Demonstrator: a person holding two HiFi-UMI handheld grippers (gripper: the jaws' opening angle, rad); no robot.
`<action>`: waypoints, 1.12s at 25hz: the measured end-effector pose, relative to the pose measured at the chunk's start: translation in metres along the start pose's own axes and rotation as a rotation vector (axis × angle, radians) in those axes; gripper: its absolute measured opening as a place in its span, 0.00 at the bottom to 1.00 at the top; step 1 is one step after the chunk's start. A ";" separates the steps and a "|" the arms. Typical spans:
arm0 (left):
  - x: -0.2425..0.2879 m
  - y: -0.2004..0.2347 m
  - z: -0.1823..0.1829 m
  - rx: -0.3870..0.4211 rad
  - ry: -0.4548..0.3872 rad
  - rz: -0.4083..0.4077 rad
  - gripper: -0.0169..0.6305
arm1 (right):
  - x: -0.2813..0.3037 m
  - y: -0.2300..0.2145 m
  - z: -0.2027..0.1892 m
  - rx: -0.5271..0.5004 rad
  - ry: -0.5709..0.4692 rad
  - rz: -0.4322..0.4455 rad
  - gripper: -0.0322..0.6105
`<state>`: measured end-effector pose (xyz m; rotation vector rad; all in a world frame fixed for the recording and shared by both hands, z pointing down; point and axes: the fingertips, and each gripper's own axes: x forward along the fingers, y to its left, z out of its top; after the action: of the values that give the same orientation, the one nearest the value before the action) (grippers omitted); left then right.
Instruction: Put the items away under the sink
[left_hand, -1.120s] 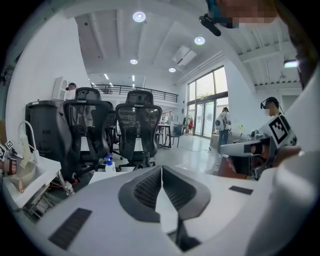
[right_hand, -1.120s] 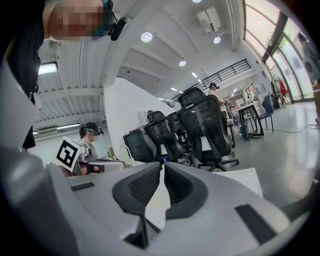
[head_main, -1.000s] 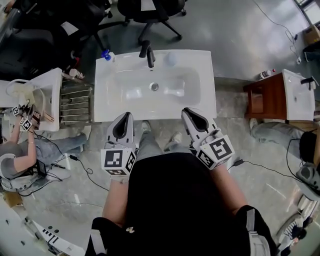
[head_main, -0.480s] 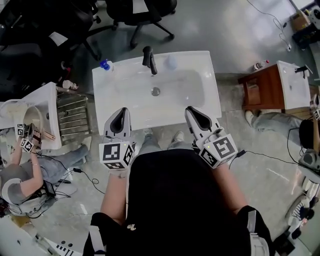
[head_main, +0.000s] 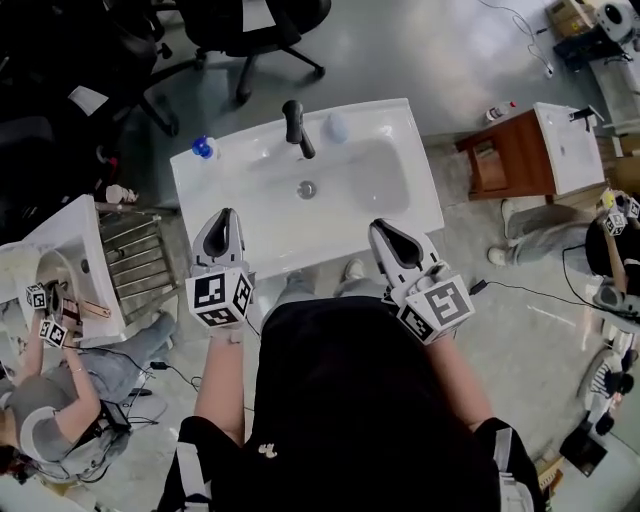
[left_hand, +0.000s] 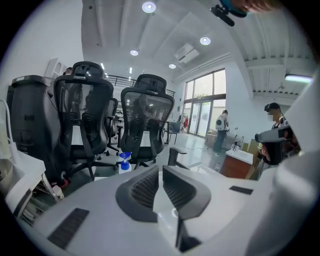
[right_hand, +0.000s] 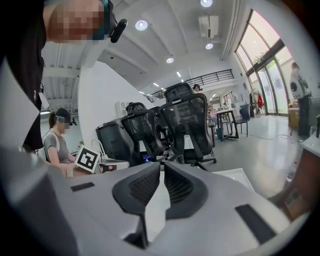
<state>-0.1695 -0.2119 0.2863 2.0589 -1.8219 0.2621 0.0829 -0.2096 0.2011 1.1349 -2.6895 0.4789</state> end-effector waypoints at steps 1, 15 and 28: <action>0.004 0.006 -0.001 -0.003 0.003 -0.001 0.06 | 0.001 0.002 -0.001 -0.001 0.006 -0.011 0.12; 0.069 0.071 -0.029 -0.010 0.066 -0.003 0.07 | 0.009 0.010 -0.017 -0.012 0.071 -0.167 0.12; 0.131 0.117 -0.059 0.060 0.138 0.047 0.39 | 0.003 0.006 -0.028 0.012 0.124 -0.316 0.12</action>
<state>-0.2599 -0.3190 0.4081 1.9858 -1.8008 0.4650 0.0779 -0.1977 0.2272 1.4482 -2.3474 0.4934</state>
